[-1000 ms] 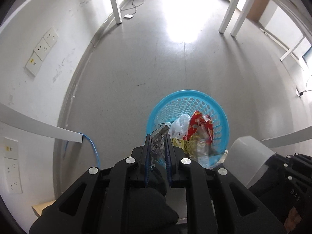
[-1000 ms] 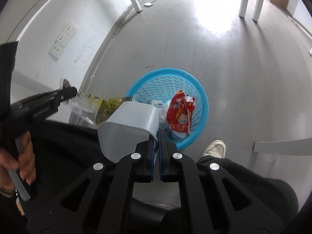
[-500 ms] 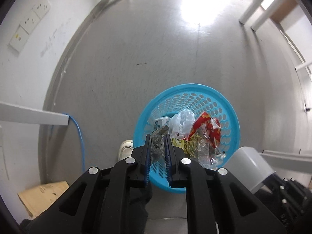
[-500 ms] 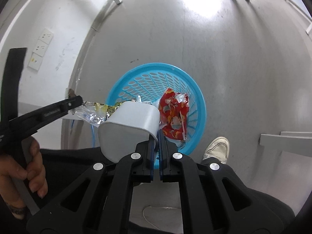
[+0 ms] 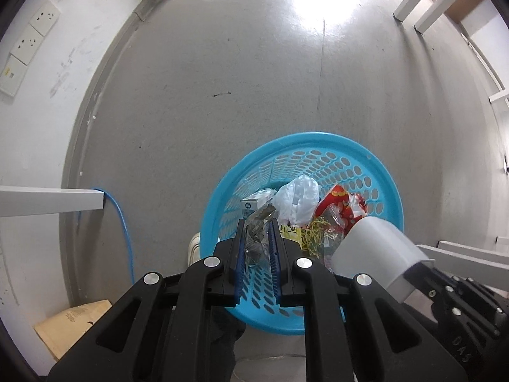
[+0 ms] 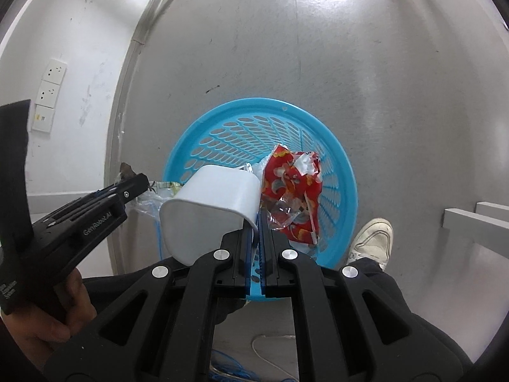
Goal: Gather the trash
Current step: 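Open both tools to drop the cup and wrapper into the wastebasket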
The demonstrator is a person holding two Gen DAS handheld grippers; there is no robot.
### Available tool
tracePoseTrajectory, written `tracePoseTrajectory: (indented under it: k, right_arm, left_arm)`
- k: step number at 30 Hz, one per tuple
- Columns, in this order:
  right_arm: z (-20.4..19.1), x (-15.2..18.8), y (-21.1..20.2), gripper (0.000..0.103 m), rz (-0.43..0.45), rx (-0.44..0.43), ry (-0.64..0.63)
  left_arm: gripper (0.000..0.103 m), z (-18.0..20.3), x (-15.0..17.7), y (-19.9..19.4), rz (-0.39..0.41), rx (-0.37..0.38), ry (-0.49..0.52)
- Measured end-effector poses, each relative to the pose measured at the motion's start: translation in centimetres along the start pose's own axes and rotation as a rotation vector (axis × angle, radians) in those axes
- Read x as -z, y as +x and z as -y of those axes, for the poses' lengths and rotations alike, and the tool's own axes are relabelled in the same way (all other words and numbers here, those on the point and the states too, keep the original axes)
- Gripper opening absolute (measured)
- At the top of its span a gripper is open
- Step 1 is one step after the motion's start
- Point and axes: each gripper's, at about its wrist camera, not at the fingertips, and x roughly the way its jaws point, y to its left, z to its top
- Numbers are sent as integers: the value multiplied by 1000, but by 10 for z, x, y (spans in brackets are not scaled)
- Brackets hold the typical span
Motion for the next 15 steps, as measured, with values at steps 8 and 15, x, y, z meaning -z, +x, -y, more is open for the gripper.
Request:
tracePoseTrajectory:
  k: [8, 15]
  right_arm:
    - [2, -8, 10, 13, -33, -22, 21]
    - [-1, -7, 22, 41, -74, 19, -1]
  left_arm:
    - [47, -1, -7, 5, -4, 48, -27]
    - [60, -11, -9, 8, -23, 23, -77]
